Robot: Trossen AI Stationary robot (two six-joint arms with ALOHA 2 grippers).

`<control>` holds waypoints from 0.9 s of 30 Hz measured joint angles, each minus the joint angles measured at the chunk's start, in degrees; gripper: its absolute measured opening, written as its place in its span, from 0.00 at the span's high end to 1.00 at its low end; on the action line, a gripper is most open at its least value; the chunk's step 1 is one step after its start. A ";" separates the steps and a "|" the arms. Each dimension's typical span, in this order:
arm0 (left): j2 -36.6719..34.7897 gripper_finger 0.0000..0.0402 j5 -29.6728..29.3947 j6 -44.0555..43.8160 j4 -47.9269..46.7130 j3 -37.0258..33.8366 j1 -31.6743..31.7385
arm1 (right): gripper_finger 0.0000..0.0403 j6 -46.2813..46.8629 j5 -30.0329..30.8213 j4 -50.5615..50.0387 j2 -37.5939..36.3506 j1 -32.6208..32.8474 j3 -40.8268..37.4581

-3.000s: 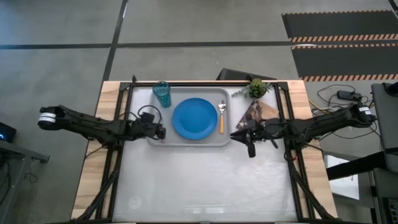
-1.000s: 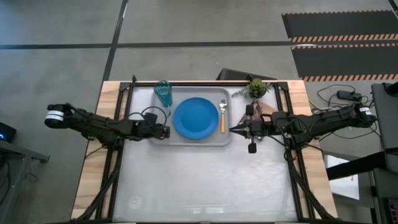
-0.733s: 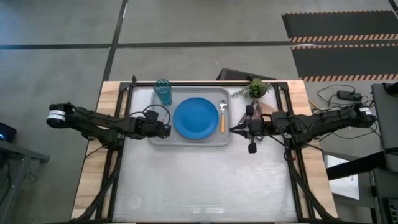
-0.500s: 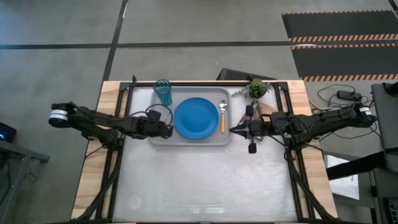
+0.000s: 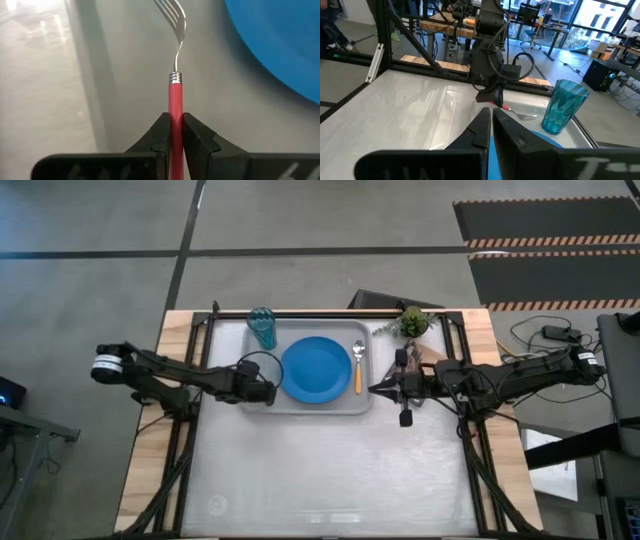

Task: Pick and place plate/cup/fork/spoon on tray
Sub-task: Put the pink fork to the left side of the blue plate on the gray tray

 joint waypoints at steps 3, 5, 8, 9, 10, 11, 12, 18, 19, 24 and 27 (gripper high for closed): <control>1.60 0.95 -0.01 -1.59 -3.71 2.28 0.09 | 0.98 0.00 0.00 -0.01 0.00 -0.01 0.00; 2.54 0.94 -0.08 -2.82 -5.03 3.52 0.09 | 0.98 -0.02 0.00 -0.04 0.00 0.00 0.00; 4.46 0.92 -0.18 -2.99 -6.48 4.49 0.19 | 0.98 -0.02 0.00 -0.05 0.00 0.00 0.00; 5.29 0.92 -0.20 -2.98 -6.77 4.63 0.33 | 0.98 -0.02 0.01 -0.10 0.00 0.00 0.00; 6.13 0.92 -0.21 -2.95 -7.12 4.65 0.46 | 0.98 -0.02 0.01 -0.05 0.00 -0.01 0.00; 6.92 0.92 -0.22 -2.95 -7.33 4.66 0.53 | 0.98 -0.02 0.00 -0.04 0.00 -0.01 0.00; 7.81 0.92 -0.22 -2.95 -7.54 4.66 0.55 | 0.98 -0.04 0.01 -0.08 0.00 -0.01 0.00; 10.10 0.91 -0.14 -2.85 -7.55 5.27 0.55 | 0.98 -0.04 0.00 -0.06 0.00 -0.01 0.00; 9.89 0.90 -0.08 -2.55 -7.53 5.36 0.55 | 0.98 -0.05 0.01 -0.05 0.00 -0.01 0.00; 7.20 0.80 -0.06 -1.44 -7.49 5.62 0.46 | 0.98 -1.18 0.02 0.02 0.00 -0.01 0.00; 5.79 0.73 0.00 -1.40 -7.46 5.62 0.46 | 0.98 -2.11 0.02 0.24 0.00 0.00 0.00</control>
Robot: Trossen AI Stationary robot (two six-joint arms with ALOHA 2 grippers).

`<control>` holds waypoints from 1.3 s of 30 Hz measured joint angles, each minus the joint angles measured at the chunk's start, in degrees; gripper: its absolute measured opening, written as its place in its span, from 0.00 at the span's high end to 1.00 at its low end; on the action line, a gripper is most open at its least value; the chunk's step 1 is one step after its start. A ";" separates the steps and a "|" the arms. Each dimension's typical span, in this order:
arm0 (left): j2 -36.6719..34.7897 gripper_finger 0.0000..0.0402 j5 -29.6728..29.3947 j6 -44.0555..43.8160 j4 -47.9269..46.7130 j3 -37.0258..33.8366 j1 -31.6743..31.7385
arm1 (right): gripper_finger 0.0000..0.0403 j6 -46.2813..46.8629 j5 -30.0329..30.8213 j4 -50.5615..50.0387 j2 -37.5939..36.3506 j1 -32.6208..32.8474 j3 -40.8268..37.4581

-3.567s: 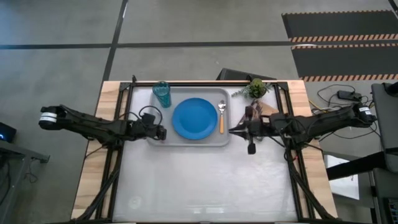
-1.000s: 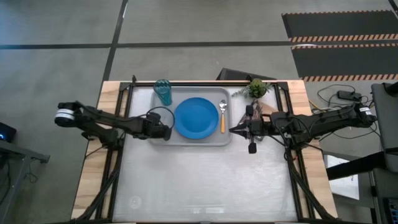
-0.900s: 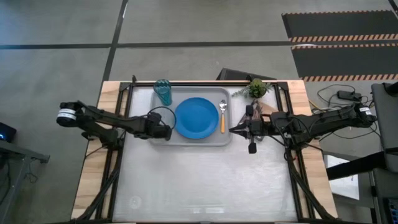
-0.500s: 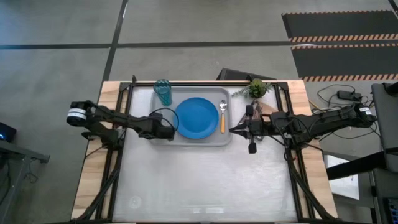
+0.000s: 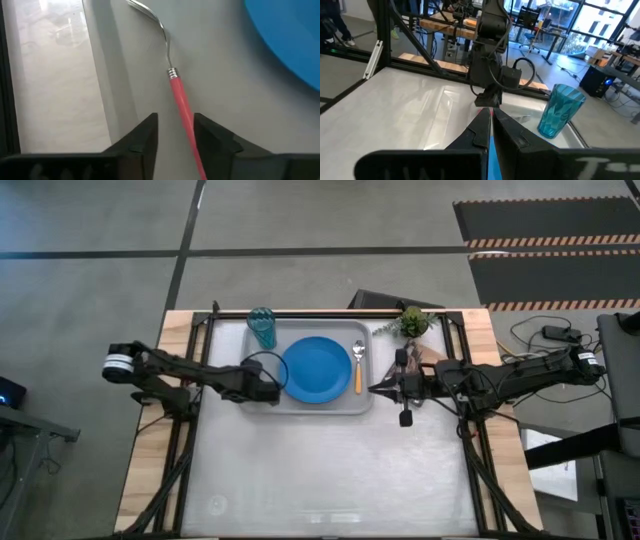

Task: Pick and place plate/cup/fork/spoon on tray
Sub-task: Put the pink fork to the left side of the blue plate on the gray tray, then adjust the cup on the gray tray

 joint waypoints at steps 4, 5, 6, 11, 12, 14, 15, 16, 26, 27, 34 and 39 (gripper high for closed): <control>-1.76 0.65 0.07 -0.04 0.37 -0.02 -0.15 | 0.98 -2.37 0.00 0.73 0.00 -0.01 0.00; -2.29 0.63 0.11 -0.02 0.92 0.00 -0.41 | 0.98 -2.86 0.00 1.18 0.00 -0.01 0.00; -2.86 0.62 0.13 0.00 1.49 -0.02 -0.77 | 0.98 -3.43 0.00 1.79 0.00 -0.01 0.00; -5.59 0.60 -0.77 1.37 6.33 0.48 -4.36 | 0.98 -7.38 0.00 4.34 0.00 -0.08 0.00; -6.04 0.60 -1.39 2.03 7.75 0.48 -5.17 | 0.98 -8.47 -0.02 4.89 0.00 -0.25 0.00; -6.87 0.60 -1.81 3.26 10.59 0.39 -6.55 | 0.98 -10.13 -0.11 6.18 0.00 -0.83 0.00; -7.17 0.60 -1.96 3.61 11.62 0.28 -7.14 | 0.98 -10.77 -0.09 6.94 0.02 -1.28 0.00; -7.45 0.60 -2.01 3.65 12.05 0.24 -7.69 | 0.98 -11.46 -0.08 7.35 0.02 -1.86 0.00; -7.60 0.60 -2.16 2.95 12.40 0.07 -10.75 | 0.98 -14.19 -0.59 10.71 0.09 -8.06 0.00; -7.60 0.60 -2.18 2.95 12.47 0.09 -10.75 | 0.98 -14.21 -0.78 10.86 0.09 -8.62 0.00; -8.40 0.60 -2.39 4.73 12.52 0.26 -10.73 | 0.98 -12.19 -6.43 11.18 0.09 -12.10 0.00; -12.59 0.61 -2.43 12.57 12.75 0.92 -7.98 | 0.98 -11.48 -6.56 10.89 0.09 -12.64 0.50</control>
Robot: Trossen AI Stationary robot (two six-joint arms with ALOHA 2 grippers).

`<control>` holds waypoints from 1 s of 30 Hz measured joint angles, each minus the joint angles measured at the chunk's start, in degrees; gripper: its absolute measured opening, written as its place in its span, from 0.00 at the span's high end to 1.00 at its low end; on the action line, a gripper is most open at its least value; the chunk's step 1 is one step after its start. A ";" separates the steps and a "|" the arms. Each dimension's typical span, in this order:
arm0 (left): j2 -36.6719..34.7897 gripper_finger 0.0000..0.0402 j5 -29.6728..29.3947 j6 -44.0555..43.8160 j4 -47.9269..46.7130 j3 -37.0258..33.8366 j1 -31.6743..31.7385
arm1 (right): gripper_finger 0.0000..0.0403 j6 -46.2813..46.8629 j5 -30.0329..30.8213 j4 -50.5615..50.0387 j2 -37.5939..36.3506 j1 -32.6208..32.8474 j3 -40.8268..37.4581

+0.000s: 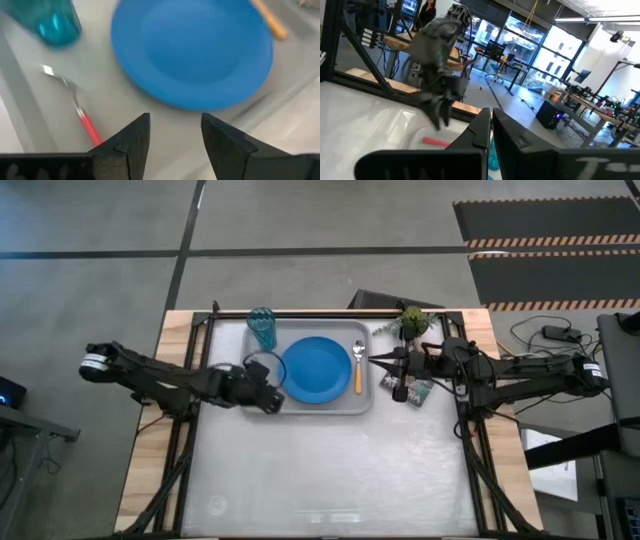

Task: Pick and place plate/cup/fork/spoon on tray
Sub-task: Adjust the cup on the gray tray

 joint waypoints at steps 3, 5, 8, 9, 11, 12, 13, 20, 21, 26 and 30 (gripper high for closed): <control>-3.40 0.67 -0.72 6.68 0.47 -0.20 4.46 | 0.98 -0.12 0.00 -0.21 0.00 -0.02 0.02; -5.29 0.75 -0.69 10.76 1.42 -1.04 8.54 | 0.98 -0.46 0.00 -0.25 0.00 0.00 0.02; -7.12 0.91 0.86 15.63 4.75 -3.07 14.42 | 0.98 -0.62 0.00 -0.53 0.00 -0.02 0.02; -7.41 0.95 1.25 17.22 6.73 -4.21 15.93 | 0.98 -0.94 0.00 -0.68 0.00 -0.02 0.02; -7.56 0.98 1.84 21.00 12.22 -7.04 18.76 | 0.98 -1.08 0.02 -0.91 0.00 -0.02 0.03; -7.51 0.98 2.34 23.12 15.85 -8.44 20.01 | 0.98 -1.09 0.02 -1.14 0.00 -0.02 0.04; -7.27 0.98 2.72 24.81 19.83 -9.94 21.25 | 0.98 -1.14 0.02 -1.43 0.00 -0.02 0.04; -3.99 1.00 3.10 28.42 40.86 -18.27 28.36 | 0.98 -1.48 0.46 -2.20 0.02 -0.02 0.07; -3.39 1.00 3.05 28.42 42.31 -18.96 28.98 | 0.98 -1.42 0.46 -2.36 0.02 -0.02 0.07; -0.27 1.00 2.66 28.55 43.58 -19.50 31.22 | 0.98 -1.46 0.46 -2.99 0.02 -0.02 0.07; 2.68 1.00 2.46 30.23 46.81 -19.52 32.45 | 0.98 -1.46 0.50 -3.01 0.02 -0.02 0.07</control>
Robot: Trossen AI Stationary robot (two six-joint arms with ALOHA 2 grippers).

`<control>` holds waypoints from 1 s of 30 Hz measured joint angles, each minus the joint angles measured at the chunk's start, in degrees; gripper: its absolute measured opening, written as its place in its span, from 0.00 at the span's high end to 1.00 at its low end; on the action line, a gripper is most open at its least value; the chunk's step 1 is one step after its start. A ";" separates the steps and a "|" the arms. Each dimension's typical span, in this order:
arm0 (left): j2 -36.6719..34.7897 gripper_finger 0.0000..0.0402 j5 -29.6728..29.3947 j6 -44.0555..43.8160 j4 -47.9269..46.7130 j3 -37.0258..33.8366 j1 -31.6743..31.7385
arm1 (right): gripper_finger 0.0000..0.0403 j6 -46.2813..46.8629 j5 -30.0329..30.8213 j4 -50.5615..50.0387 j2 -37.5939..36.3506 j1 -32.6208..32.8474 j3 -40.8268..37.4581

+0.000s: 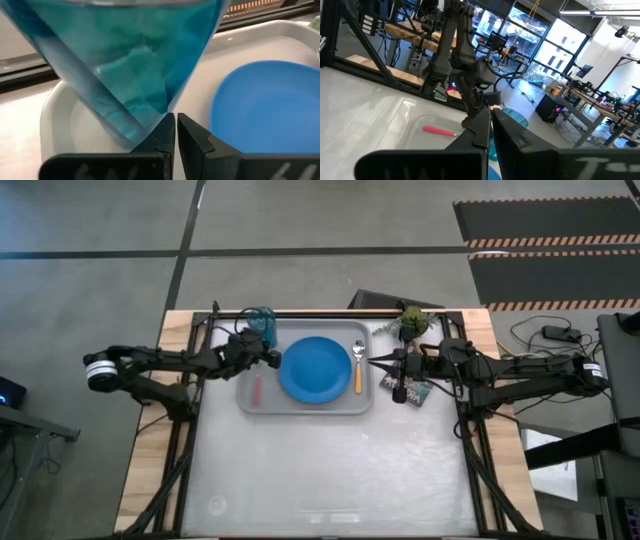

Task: Pick and place plate/cup/fork/spoon on tray
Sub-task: Adjust the cup on the gray tray, then adjust the pink fork on the gray tray

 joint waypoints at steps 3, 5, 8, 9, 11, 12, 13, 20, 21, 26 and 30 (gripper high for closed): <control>1.63 1.00 -0.07 0.71 2.17 0.02 0.84 | 0.98 -0.02 0.02 0.00 0.00 0.00 0.00; 2.21 1.00 -1.02 0.73 2.40 0.02 1.27 | 0.98 0.00 0.01 0.00 0.00 0.00 0.00; 2.48 1.00 -2.46 0.82 2.38 0.02 1.75 | 0.98 0.00 0.02 0.00 0.00 0.00 0.00; 2.48 1.00 -2.65 1.07 2.36 0.02 1.80 | 0.98 0.00 0.02 0.00 0.00 0.00 0.00; 1.87 1.00 -2.66 2.32 2.24 0.02 1.76 | 0.98 0.21 0.02 -0.12 0.00 0.00 0.02; 1.34 1.00 -2.63 2.67 2.10 0.04 1.73 | 0.98 0.59 0.01 -0.23 0.00 0.00 0.00; 0.43 1.00 -2.45 2.73 1.61 0.11 1.64 | 0.98 1.28 0.02 -0.24 0.00 0.00 0.01; -9.78 1.00 8.69 2.85 -3.90 -0.18 0.97 | 0.98 13.18 0.11 -0.38 2.64 -1.54 1.63; -11.53 1.00 10.19 3.06 -4.27 -0.33 0.48 | 0.98 14.50 0.11 -0.70 3.83 -1.96 2.41; -20.48 1.00 17.80 5.28 -4.16 -2.28 -2.81 | 0.98 18.91 0.00 -2.70 12.19 -3.96 10.35; -26.83 1.00 22.05 3.95 -5.22 -5.46 -5.15 | 0.98 21.78 0.04 -5.45 20.31 -4.15 19.00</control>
